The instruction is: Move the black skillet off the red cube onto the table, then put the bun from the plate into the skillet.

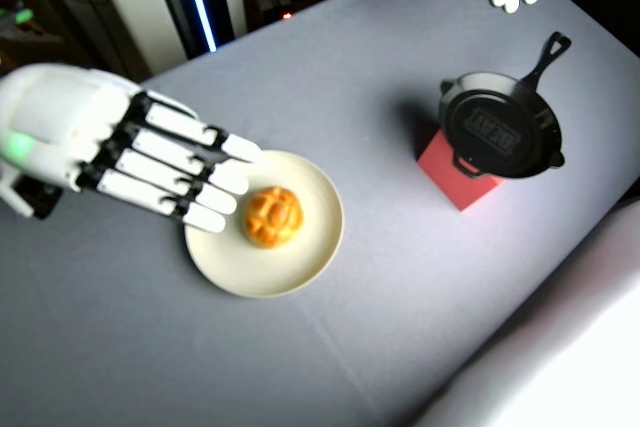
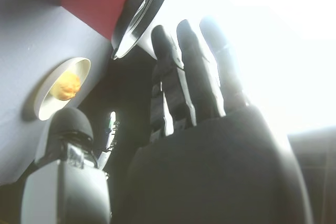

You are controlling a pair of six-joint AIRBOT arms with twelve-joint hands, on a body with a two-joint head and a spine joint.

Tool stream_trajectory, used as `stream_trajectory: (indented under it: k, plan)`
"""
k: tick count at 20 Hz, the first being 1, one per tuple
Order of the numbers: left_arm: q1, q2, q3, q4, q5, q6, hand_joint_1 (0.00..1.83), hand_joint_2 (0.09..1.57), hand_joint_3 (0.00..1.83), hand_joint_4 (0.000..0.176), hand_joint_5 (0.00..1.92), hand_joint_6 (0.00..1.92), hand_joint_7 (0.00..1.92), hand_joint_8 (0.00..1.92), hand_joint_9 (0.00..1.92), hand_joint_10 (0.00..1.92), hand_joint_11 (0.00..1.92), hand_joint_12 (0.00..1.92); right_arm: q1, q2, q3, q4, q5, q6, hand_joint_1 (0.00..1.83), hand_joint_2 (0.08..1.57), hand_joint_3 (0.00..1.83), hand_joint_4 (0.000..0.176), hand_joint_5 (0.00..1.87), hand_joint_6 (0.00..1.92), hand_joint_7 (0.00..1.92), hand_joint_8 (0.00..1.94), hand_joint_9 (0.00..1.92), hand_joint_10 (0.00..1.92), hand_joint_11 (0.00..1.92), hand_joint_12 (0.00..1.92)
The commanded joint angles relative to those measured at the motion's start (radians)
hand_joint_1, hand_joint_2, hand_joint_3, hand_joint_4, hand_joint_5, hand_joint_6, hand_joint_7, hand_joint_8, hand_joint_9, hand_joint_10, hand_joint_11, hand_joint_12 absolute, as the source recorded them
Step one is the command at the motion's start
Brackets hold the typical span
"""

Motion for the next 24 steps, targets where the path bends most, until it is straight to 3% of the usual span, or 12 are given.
stream_trajectory:
  k: [1,4,6,8,9,12,13,15,18,21,23,24]
  plan:
    - [-0.009,0.0,0.005,0.012,-0.125,0.002,0.34,1.15,0.0,0.094,0.2,0.0,0.11,0.0,0.06,0.01,0.0,0.3,0.002,0.0,0.004,0.017,0.118,0.006,0.26,1.35,0.0,0.045,0.29,0.0,0.22,0.0,0.18,0.0,0.16,0.18]
    - [-0.016,-0.009,0.017,-0.003,-0.112,0.003,0.29,1.14,0.0,0.098,0.12,0.0,0.08,0.0,0.04,0.0,0.0,0.24,0.002,0.0,0.004,0.016,0.118,0.006,0.29,1.35,0.0,0.054,0.22,0.0,0.14,0.0,0.1,0.0,0.11,0.14]
    - [-0.047,-0.035,0.055,-0.043,-0.079,0.003,0.35,1.1,0.0,0.084,0.06,0.0,0.03,0.0,0.01,0.0,0.0,0.13,0.002,-0.001,0.004,0.016,0.115,0.006,0.29,1.35,0.0,0.07,0.21,0.0,0.14,0.0,0.1,0.0,0.12,0.14]
    - [-0.083,-0.069,0.098,-0.081,-0.041,0.003,0.54,1.07,0.0,0.063,0.07,0.0,0.04,0.0,0.0,0.0,0.0,0.03,0.002,-0.002,0.004,0.015,0.114,0.006,0.28,1.35,0.0,0.071,0.21,0.0,0.14,0.0,0.1,0.0,0.12,0.13]
    - [-0.103,-0.088,0.124,-0.103,-0.017,0.003,0.61,1.05,0.0,0.061,0.08,0.0,0.06,0.0,0.01,0.0,0.0,0.01,0.002,-0.003,0.005,0.014,0.113,0.006,0.32,1.36,0.0,0.047,0.23,0.01,0.15,0.01,0.11,0.0,0.12,0.12]
    - [-0.165,-0.144,0.205,-0.176,0.052,0.004,0.77,1.05,0.0,0.036,0.08,0.0,0.07,0.01,0.0,0.0,0.0,0.0,0.001,-0.005,0.006,0.01,0.109,0.006,0.31,1.35,0.0,0.048,0.24,0.0,0.15,0.0,0.1,0.0,0.12,0.11]
    - [-0.181,-0.155,0.222,-0.191,0.067,0.009,0.78,1.04,0.0,0.045,0.08,0.0,0.08,0.01,0.0,0.0,0.0,0.0,0.0,-0.005,0.007,0.009,0.108,0.006,0.29,1.35,0.0,0.048,0.24,0.0,0.15,0.0,0.1,0.0,0.12,0.11]
    - [-0.223,-0.181,0.252,-0.229,0.103,0.061,0.67,1.01,0.0,0.086,0.11,0.01,0.08,0.01,0.01,0.0,0.0,0.0,0.0,-0.006,0.009,0.008,0.106,0.006,0.3,1.35,0.0,0.033,0.25,0.01,0.16,0.0,0.1,0.0,0.14,0.11]
    - [-0.291,-0.232,0.318,-0.272,0.173,0.105,0.63,1.01,0.0,0.171,0.13,0.01,0.11,0.01,0.03,0.01,0.0,0.0,0.0,-0.009,0.011,0.004,0.106,0.006,0.28,1.35,0.0,0.037,0.26,0.0,0.15,0.0,0.1,0.0,0.15,0.1]
    - [-0.341,-0.27,0.385,-0.307,0.247,0.105,0.64,1.03,0.0,0.163,0.16,0.02,0.13,0.01,0.08,0.02,0.01,0.0,0.0,-0.011,0.014,0.0,0.105,0.006,0.33,1.35,0.0,0.026,0.29,0.01,0.17,0.01,0.12,0.01,0.16,0.09]
    - [-0.361,-0.29,0.421,-0.32,0.296,0.105,0.64,1.05,0.0,0.117,0.2,0.01,0.18,0.01,0.15,0.0,0.01,0.21,0.0,-0.014,0.016,0.0,0.101,0.006,0.32,1.37,0.01,0.021,0.29,0.01,0.17,0.0,0.13,0.01,0.17,0.09]
    - [-0.37,-0.304,0.441,-0.329,0.318,0.105,0.64,1.05,0.0,0.115,0.24,0.01,0.2,0.01,0.17,0.0,0.0,0.29,0.0,-0.016,0.017,-0.001,0.1,0.006,0.32,1.37,0.0,0.027,0.29,0.01,0.17,0.0,0.13,0.01,0.17,0.08]
